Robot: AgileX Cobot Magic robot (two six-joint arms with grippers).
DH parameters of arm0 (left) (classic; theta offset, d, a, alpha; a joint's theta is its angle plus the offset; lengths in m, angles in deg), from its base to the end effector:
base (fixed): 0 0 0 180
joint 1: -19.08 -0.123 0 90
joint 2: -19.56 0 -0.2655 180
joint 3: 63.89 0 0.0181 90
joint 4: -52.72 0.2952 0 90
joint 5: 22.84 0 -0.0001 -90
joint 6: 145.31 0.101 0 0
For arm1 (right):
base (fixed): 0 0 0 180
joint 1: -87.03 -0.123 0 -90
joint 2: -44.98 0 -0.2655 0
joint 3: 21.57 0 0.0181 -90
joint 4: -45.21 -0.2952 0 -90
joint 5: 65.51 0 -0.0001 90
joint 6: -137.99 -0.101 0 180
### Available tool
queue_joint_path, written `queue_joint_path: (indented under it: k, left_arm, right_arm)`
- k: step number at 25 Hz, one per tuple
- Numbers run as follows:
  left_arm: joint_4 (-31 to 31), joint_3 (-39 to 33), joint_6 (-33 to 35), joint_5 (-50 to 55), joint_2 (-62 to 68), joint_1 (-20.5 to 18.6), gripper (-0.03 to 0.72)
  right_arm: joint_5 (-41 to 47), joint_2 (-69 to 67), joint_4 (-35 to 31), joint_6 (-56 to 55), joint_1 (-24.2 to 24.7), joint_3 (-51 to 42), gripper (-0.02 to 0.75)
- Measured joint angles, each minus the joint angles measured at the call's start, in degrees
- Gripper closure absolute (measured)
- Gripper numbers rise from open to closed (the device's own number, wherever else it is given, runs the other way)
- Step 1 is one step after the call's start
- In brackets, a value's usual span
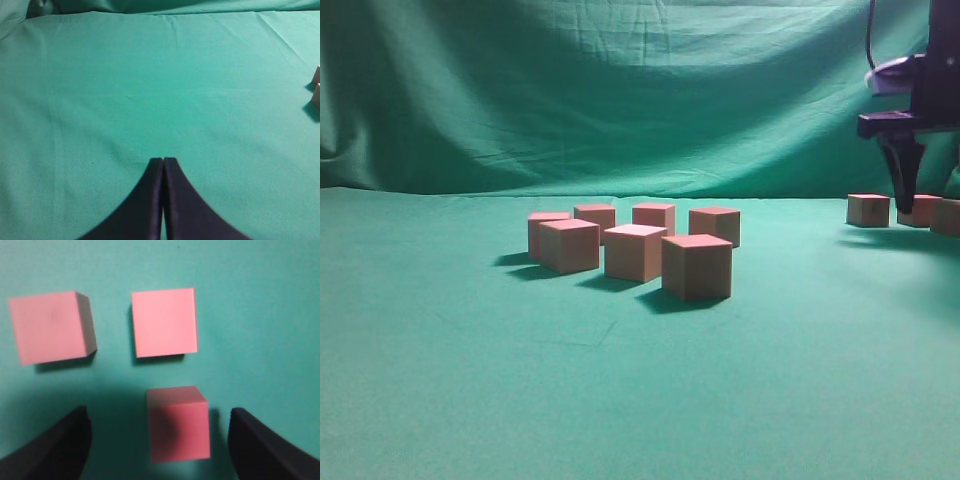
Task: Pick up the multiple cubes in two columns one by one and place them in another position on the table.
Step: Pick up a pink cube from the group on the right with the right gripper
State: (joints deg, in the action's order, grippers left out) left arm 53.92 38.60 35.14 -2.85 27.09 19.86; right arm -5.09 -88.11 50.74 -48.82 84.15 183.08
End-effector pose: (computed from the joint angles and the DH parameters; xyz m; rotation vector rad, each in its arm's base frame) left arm 0.1268 -0.0010 0.1751 0.0327 1.8328 0.0163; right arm 0.4865 0.0160 0.1420 0.0428 2.9384 -0.1056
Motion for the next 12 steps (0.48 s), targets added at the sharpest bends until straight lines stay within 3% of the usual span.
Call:
queue_joint_path:
  k: [12]
  left_arm:
    - [0.0, 0.0, 0.0, 0.0, 0.0, 0.0, 0.688]
  right_arm:
    - [-0.4, -2.6, -4.4, 3.8, 2.6, 0.1, 0.183]
